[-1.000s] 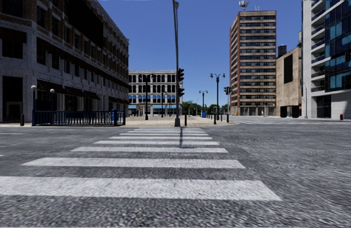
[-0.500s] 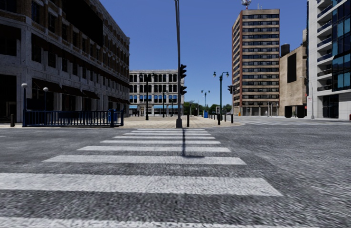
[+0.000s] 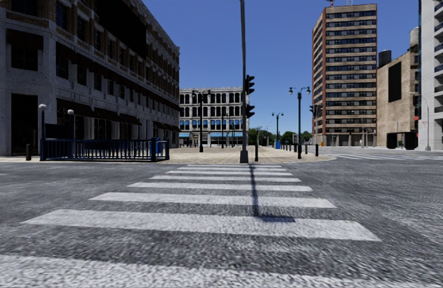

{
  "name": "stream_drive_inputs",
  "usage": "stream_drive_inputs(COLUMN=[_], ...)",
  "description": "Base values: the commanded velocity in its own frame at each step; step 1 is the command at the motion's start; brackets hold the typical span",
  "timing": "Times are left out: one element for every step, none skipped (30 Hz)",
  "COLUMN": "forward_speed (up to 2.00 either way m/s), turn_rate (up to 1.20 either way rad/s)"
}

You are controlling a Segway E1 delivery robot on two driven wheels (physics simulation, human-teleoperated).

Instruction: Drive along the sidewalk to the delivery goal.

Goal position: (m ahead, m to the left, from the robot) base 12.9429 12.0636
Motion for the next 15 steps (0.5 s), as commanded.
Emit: stream_drive_inputs(forward_speed=[1.77,1.77,1.77,1.77,1.77,1.77,1.77,1.77,1.77,1.77,1.77,1.77,1.77,1.77,1.77], turn_rate=[0.0,0.0,0.0,0.0,0.0,0.0,0.0,0.0,0.0,0.0,0.0,0.0,0.0,0.0,0.0])
